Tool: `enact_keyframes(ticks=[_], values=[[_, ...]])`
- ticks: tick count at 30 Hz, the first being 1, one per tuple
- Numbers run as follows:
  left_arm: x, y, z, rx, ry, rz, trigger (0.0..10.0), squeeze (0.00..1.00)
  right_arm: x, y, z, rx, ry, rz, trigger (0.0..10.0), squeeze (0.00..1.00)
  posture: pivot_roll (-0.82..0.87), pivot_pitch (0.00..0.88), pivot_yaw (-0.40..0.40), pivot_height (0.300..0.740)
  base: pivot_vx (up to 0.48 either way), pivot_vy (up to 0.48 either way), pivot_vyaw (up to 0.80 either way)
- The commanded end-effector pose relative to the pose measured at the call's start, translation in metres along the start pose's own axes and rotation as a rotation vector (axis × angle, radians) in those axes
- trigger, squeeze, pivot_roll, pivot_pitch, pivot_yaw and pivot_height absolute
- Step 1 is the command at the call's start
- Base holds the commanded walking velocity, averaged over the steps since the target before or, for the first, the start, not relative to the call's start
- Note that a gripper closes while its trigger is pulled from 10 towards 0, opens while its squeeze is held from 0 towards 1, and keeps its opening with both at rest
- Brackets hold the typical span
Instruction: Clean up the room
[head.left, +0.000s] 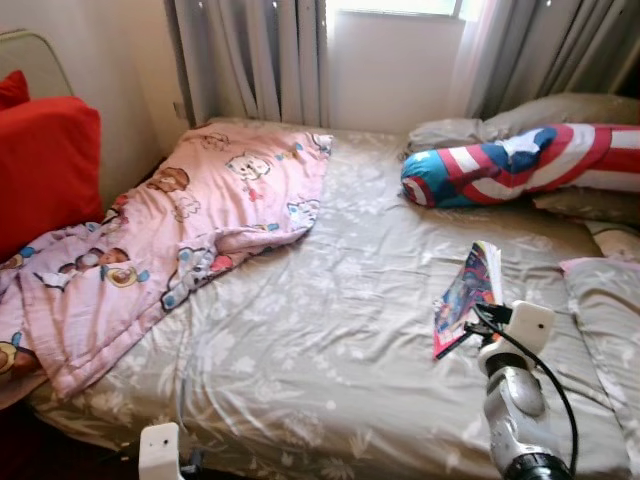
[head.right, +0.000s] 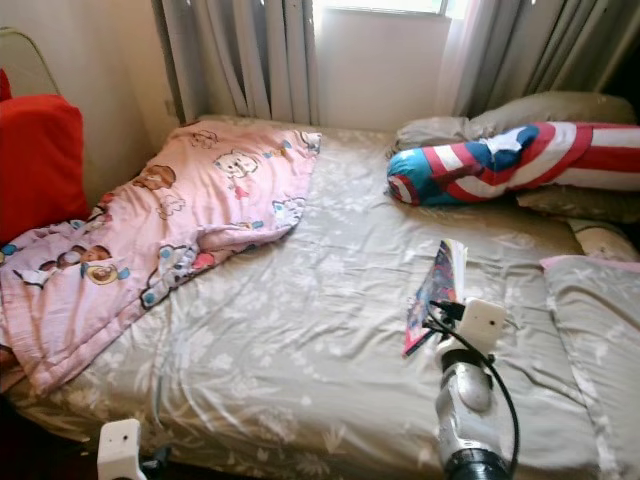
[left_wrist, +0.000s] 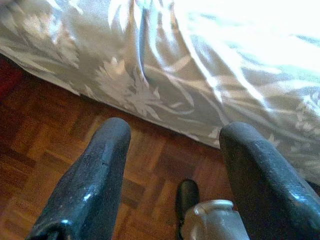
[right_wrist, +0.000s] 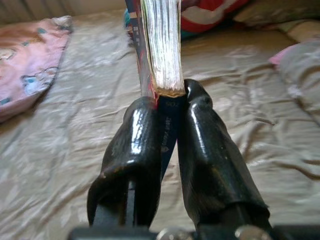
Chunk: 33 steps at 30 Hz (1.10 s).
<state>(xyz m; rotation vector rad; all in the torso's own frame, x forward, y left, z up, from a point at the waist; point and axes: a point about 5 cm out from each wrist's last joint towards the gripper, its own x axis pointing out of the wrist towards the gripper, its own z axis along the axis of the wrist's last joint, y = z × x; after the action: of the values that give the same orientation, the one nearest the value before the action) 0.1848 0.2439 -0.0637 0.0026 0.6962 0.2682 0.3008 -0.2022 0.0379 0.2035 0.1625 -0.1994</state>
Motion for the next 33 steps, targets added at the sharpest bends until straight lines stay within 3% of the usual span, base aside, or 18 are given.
enact_keyframes(ticks=[1,17,33], values=[[-0.0016,-0.0066,-0.0056,0.011,0.018,-0.020,10.0,0.00,0.0036,-0.0066,0.0152,-0.001,-0.067,-0.017,10.0,0.00,0.01,0.000,-0.035,0.731,0.000,-0.262,0.00],[-0.0027,-0.0075,-0.0079,0.014,0.021,-0.024,10.0,0.00,0.0034,-0.0073,0.0141,-0.006,-0.061,-0.013,10.0,0.00,0.00,0.000,-0.037,0.731,0.000,-0.265,0.00],[-0.0060,-0.0055,-0.0151,-0.004,0.039,-0.039,10.0,0.00,-0.0025,-0.0094,0.0076,-0.010,-0.053,-0.017,10.0,0.00,-0.02,0.000,-0.019,0.731,0.000,0.000,0.00]])
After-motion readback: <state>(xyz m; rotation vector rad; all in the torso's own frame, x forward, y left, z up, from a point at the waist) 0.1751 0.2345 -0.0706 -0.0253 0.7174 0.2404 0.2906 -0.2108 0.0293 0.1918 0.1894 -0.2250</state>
